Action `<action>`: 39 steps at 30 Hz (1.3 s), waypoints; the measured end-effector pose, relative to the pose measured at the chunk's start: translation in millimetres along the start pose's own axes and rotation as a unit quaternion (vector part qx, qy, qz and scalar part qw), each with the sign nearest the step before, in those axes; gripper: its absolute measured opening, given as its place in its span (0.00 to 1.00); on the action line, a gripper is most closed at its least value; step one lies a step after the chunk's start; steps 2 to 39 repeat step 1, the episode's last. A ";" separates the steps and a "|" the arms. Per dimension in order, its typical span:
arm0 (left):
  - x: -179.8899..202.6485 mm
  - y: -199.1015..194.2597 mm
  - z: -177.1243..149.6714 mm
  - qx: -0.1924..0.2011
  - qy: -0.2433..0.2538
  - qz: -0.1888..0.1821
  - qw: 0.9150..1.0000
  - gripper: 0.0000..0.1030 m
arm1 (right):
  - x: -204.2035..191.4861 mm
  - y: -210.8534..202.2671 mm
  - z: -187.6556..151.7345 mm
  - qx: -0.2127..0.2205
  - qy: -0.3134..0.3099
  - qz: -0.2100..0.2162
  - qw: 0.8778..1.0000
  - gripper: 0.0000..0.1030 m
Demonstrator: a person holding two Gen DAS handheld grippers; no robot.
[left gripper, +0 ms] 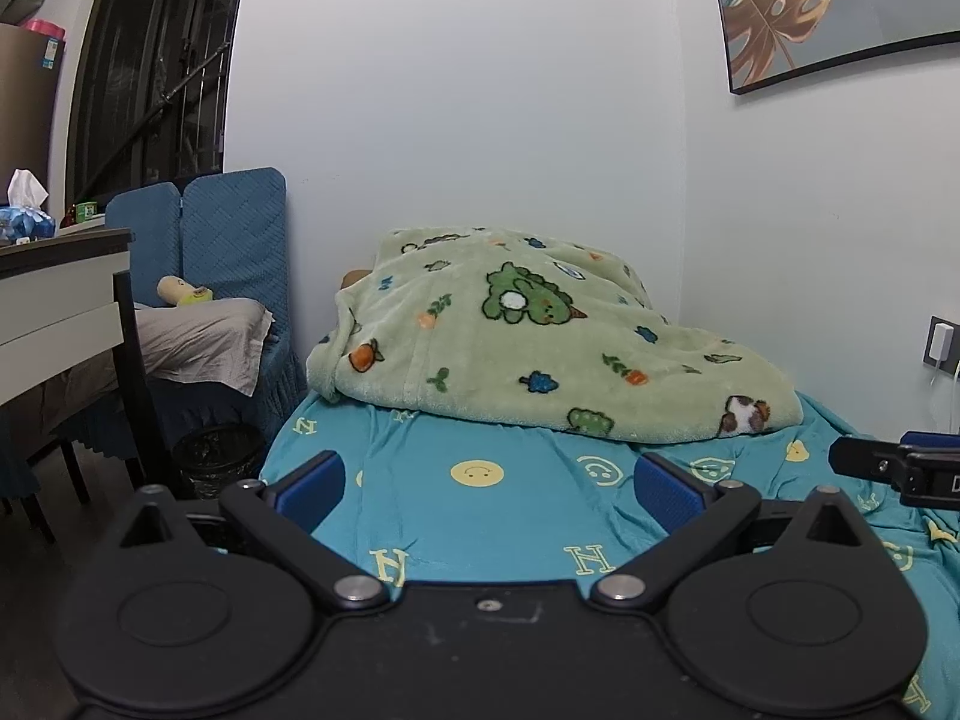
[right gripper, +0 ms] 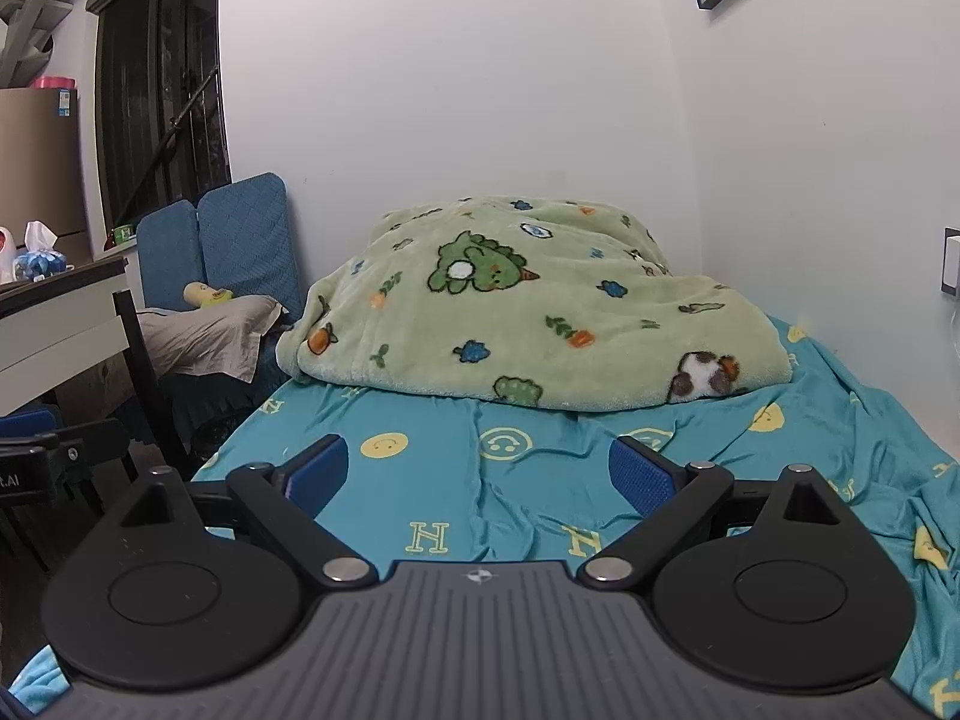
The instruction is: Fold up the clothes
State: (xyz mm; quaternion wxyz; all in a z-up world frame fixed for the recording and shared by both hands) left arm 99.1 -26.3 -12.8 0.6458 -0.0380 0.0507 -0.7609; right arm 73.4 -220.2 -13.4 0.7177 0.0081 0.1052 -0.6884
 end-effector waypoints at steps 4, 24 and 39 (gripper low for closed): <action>-0.1 -0.3 -0.2 0.000 0.000 0.001 1.000 1.00 | 0.1 0.2 -0.2 0.000 0.000 0.000 1.000 0.93; -0.1 -0.3 -0.2 0.000 0.000 0.001 1.000 1.00 | 0.1 0.2 -0.2 0.000 0.000 0.000 1.000 0.93; -0.1 -0.3 -0.2 0.000 0.000 0.001 1.000 1.00 | 0.1 0.2 -0.2 0.000 0.000 0.000 1.000 0.93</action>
Point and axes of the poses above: each gripper's, at about its wrist camera, not at the fingertips, and y roughly the way its jaws point, x to its right, z to its top, the point moved 8 cm from there along y, roughly the way its jaws point, and after that the axes turned 9 degrees about x, right-handed, at the moved point
